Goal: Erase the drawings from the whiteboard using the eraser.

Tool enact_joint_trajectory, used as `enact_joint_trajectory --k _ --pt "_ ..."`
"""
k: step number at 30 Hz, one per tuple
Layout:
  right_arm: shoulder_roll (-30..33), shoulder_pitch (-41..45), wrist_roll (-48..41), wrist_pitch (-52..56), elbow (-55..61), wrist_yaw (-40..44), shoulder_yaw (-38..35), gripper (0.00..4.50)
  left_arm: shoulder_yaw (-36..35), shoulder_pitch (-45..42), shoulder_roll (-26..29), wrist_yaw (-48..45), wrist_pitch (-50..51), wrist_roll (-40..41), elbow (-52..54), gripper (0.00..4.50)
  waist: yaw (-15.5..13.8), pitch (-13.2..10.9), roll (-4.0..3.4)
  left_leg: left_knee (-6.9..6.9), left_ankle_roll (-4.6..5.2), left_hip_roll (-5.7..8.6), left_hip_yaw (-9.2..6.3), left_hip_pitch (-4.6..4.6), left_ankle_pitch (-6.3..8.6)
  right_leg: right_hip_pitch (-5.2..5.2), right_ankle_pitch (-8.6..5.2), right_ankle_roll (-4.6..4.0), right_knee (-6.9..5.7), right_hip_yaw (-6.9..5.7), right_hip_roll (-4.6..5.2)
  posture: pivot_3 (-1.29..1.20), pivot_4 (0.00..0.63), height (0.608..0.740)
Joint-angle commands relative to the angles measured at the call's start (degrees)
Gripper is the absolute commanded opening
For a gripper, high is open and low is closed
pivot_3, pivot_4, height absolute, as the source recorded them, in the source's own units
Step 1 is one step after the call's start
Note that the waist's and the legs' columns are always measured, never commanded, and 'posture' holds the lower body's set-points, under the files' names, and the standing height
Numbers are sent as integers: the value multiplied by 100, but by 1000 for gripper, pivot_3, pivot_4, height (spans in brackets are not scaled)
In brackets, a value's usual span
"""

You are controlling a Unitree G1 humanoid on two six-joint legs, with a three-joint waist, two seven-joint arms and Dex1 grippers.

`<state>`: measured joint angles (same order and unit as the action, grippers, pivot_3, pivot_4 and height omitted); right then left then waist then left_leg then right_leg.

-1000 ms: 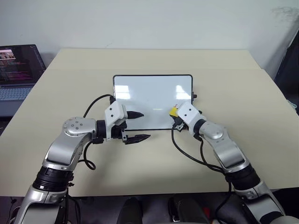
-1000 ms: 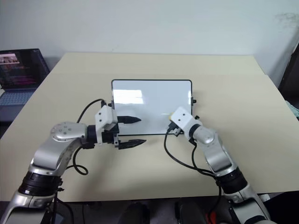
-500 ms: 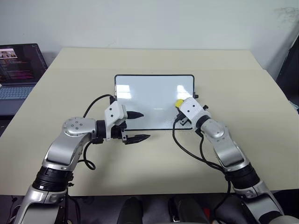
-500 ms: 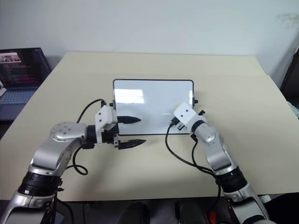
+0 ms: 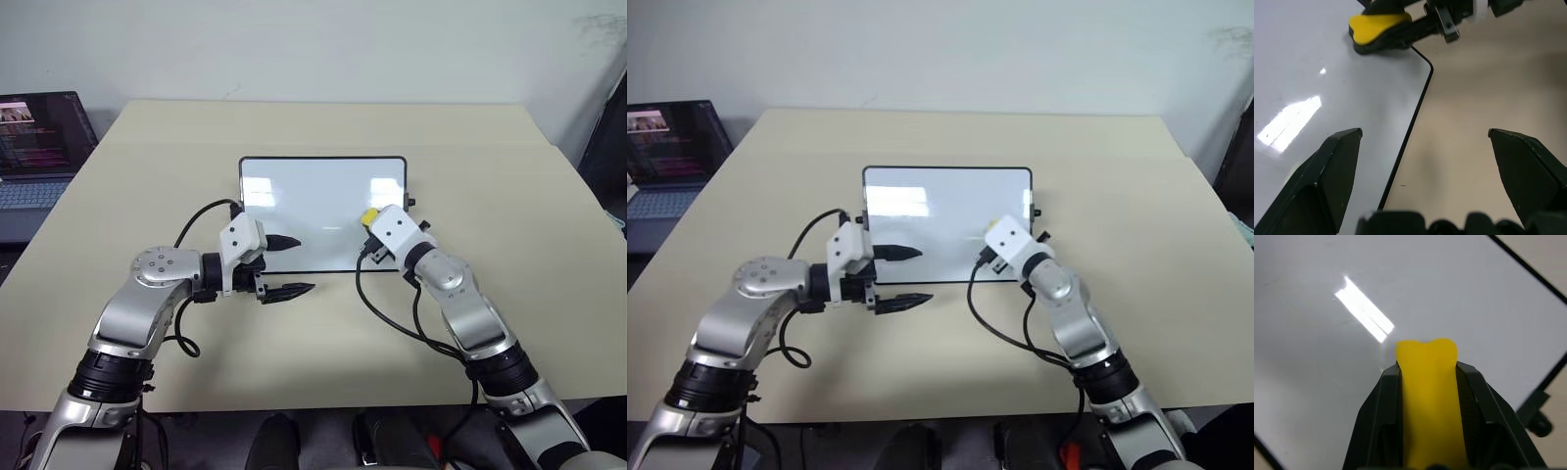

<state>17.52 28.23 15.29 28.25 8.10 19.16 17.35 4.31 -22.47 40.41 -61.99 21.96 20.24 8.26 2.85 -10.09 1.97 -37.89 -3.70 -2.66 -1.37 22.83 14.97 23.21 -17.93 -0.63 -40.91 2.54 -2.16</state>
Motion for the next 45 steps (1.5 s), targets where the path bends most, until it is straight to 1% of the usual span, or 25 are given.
enact_joint_trajectory --k 1,4,8,11,14,15,18,21,24,27,32,35,37,38,40,44,45 --pt "179 -132 -57 252 167 412 43 1108 -153 14 44 5 -20 99 189 4500 -7 0 0 1 0 0 0 0 0 0 0 0 1 0 0 0 150 740" --pt "263 -295 -257 438 460 902 231 1108 -139 15 25 11 -33 88 168 4500 -10 0 1 1 0 0 -1 0 0 -1 0 0 1 -1 0 0 150 740" --pt "89 -341 -202 421 639 642 40 1108 -69 -56 -38 -2 -40 82 140 4500 22 0 0 0 0 1 -2 -6 0 0 -2 3 -7 2 -3 0 150 740" --pt "-87 -657 -420 646 1041 415 -481 1108 50 -133 -114 -66 -86 60 138 4500 -2 0 0 0 0 0 -1 -1 0 0 -2 3 -6 -5 -4 0 150 740" --pt "-231 -1362 -721 1003 1704 188 -1344 1108 307 -271 -300 -160 -281 -48 135 4500 -111 0 0 2 -1 -1 -1 9 0 1 -2 2 4 -9 0 0 150 740" --pt "-271 -1523 -793 1086 1839 124 -1534 1108 380 -305 -345 -185 -356 -99 114 4500 -132 0 0 3 -1 -1 -1 12 1 1 -3 3 8 -8 4 0 150 740" --pt "-442 -2032 -952 1236 2152 -142 -2036 1108 576 -416 -583 -220 -534 -158 53 4500 -131 0 0 2 -2 9 -1 13 1 1 -4 6 11 0 21 0 150 740" --pt "-732 -2363 -1116 1345 2359 -431 -2362 1108 812 -535 -854 -296 -561 -165 32 4500 -110 0 0 0 -1 9 2 7 1 0 -4 7 3 1 20 0 150 740" --pt "-889 -2386 -1192 1354 2261 -643 -2500 1108 974 -692 -1042 -355 -629 -213 -99 4500 -67 0 -1 0 -1 9 4 0 1 0 -7 12 -5 5 4 0 150 740" --pt "-998 -2193 -1313 1213 1914 -907 -2780 1108 1208 -954 -1273 -463 -802 -326 -337 4500 -59 0 -2 0 -2 12 6 -4 0 0 -16 28 -8 5 -12 0 150 740" --pt "-936 -1935 -1506 1045 1424 -981 -2957 1108 1502 -1333 -1587 -652 -1251 -584 -808 4500 -70 0 -4 1 -1 16 13 0 0 0 -14 25 -4 6 -15 0 150 740" --pt "-881 -1867 -1579 987 1231 -992 -2960 1108 1581 -1443 -1702 -679 -1498 -737 -1024 4500 -73 0 -4 3 0 16 15 2 1 0 -4 5 1 6 -15 0 150 740" --pt "-853 -1868 -1632 947 1164 -970 -2964 1840 1600 -1426 -1782 -664 -1464 -714 -989 4500 -73 0 -4 4 0 15 15 3 1 0 -4 5 2 6 -15 0 150 740" --pt "-865 -1871 -1682 920 1152 -971 -2991 2100 1598 -1380 -1794 -658 -1450 -705 -954 4500 -75 0 -5 4 0 15 14 5 1 0 -4 5 2 4 -15 0 150 740" --pt "-859 -1888 -1748 861 1166 -988 -3015 2759 1575 -1311 -1794 -643 -1440 -711 -917 4500 -75 0 -5 4 0 14 14 5 1 0 -4 5 2 5 -15 0 150 740" --pt "-913 -1956 -1869 782 1303 -1045 -3017 4253 1459 -1227 -1722 -574 -1441 -734 -960 4500 -75 1 -5 3 0 13 13 3 1 0 -4 6 0 4 -15 0 150 740" --pt "-916 -1988 -1890 746 1370 -1040 -3000 4471 1422 -1207 -1706 -544 -1432 -730 -964 4500 -74 1 -5 3 0 13 13 3 1 0 -4 6 0 4 -15 0 150 740"
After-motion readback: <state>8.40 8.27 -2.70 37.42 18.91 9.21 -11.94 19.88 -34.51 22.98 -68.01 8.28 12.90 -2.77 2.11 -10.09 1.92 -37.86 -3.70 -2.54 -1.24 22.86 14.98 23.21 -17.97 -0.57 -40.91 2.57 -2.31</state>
